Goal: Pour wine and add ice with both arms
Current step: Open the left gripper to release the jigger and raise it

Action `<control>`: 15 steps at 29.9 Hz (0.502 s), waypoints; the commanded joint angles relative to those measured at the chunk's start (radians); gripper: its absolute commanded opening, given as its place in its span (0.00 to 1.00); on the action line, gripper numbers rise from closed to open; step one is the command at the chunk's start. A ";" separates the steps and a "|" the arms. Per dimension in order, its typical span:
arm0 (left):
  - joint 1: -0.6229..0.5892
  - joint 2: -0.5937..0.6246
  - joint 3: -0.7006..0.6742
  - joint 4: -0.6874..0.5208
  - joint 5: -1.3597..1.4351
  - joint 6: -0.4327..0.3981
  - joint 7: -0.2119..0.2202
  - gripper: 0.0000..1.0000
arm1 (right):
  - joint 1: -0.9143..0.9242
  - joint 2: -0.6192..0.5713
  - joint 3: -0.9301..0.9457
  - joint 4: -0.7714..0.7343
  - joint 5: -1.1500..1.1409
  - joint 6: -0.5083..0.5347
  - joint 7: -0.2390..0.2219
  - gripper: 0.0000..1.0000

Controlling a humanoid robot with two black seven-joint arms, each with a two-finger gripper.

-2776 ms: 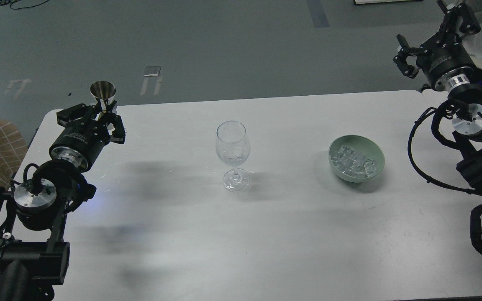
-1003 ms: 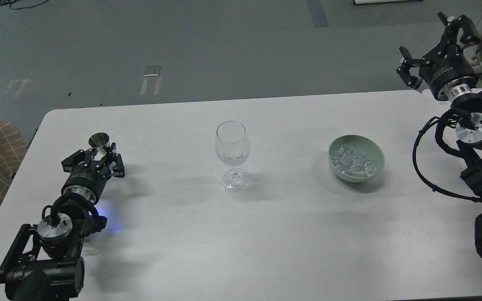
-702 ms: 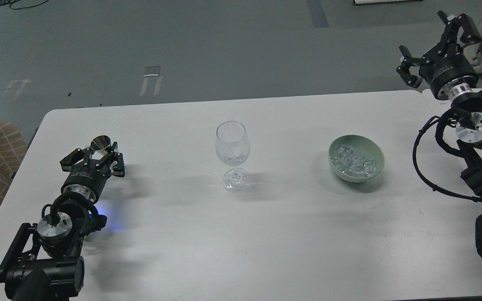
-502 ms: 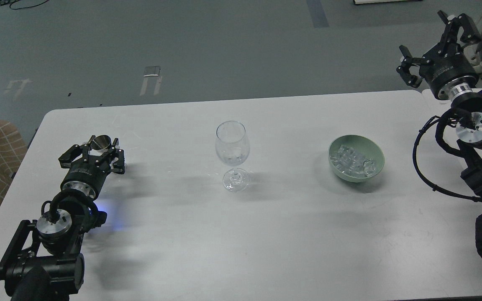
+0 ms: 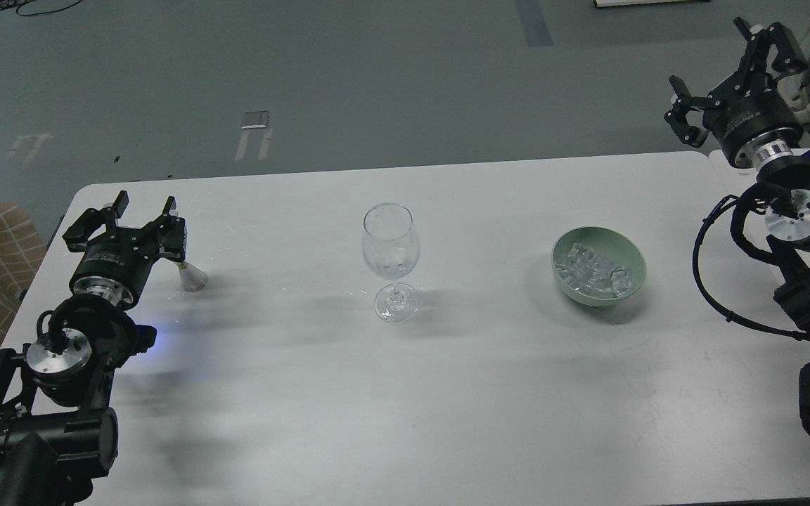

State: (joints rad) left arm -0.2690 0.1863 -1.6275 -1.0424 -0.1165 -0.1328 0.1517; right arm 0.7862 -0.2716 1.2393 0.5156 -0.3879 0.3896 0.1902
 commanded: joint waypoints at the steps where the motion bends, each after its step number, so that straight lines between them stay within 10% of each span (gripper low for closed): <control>1: -0.012 0.019 -0.002 -0.004 0.001 0.001 -0.004 0.71 | 0.001 0.000 0.000 0.003 0.001 0.000 0.000 1.00; 5: -0.018 0.042 0.014 -0.043 0.005 -0.017 -0.001 0.99 | -0.001 -0.006 -0.001 0.021 0.001 0.002 -0.001 1.00; 15: -0.132 0.205 0.156 0.014 0.159 -0.048 0.016 0.99 | 0.024 -0.118 -0.194 0.141 -0.014 0.003 0.000 1.00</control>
State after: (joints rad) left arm -0.3280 0.3243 -1.5709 -1.0802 -0.0544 -0.1815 0.1699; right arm 0.7844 -0.3455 1.1059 0.6385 -0.4004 0.3927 0.1897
